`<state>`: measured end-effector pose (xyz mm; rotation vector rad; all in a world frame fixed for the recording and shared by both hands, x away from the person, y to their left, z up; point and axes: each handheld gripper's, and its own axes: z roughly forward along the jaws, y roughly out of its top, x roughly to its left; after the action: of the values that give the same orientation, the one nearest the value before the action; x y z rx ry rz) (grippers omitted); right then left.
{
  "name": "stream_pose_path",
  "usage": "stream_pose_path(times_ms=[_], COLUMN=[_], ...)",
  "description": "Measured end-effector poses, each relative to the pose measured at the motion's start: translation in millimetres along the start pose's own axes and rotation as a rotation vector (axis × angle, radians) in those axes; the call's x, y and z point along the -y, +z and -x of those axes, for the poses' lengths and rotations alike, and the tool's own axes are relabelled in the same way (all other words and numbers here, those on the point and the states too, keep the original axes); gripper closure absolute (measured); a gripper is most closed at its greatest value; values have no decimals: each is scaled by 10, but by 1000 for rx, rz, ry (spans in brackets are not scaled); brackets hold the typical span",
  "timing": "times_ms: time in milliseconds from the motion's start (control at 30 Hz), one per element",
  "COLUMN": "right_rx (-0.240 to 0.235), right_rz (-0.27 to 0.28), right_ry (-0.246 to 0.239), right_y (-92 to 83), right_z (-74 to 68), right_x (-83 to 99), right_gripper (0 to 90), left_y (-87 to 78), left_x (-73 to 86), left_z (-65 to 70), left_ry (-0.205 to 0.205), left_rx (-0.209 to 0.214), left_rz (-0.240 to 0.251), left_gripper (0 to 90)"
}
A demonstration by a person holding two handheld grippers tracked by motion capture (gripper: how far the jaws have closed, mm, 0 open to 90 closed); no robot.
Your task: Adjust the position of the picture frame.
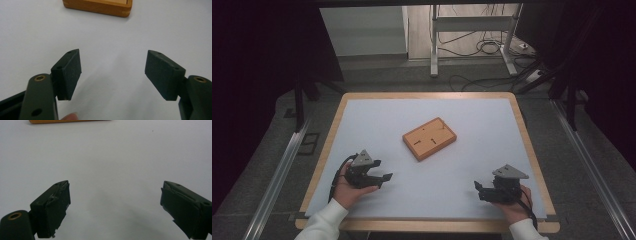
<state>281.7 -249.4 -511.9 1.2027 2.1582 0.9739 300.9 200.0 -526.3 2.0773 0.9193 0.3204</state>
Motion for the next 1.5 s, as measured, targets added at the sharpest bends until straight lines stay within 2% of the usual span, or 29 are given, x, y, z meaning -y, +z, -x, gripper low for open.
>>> stream_pose_path(times_ms=[400, 600, 867, 967, 1233, 1367, 1500], right_rx=[-31, -67, -87, -97, -97, -105, -110], right_rz=[-2, -7, -3, 7, 5, 16, 21], right_ry=[-29, -40, -64, -100, -75, -71, -68], right_y=[8, 104, 199, 276, 414, 480, 620], right_z=[-59, -111, -198, -200, -182, -201, -222], right_x=[-50, -159, -305, -405, -563, -689, -868], right_gripper=[135, 154, 163, 159, 156, 165, 195], left_y=[-20, -47, -37, -31, -21, -36, -30], left_x=[31, 54, 50, 54, 58, 64, 66], left_z=[19, 11, 6, -4, -1, -4, -13], left_ry=[0, -6, -5, -14, -9, -9, -7], left_rx=[-2, -4, -1, -2, -4, -3, 2], left_rz=[-3, -1, -5, -4, -13, -13, -20], left_gripper=[288, 288, 288, 288, 288, 288, 288])
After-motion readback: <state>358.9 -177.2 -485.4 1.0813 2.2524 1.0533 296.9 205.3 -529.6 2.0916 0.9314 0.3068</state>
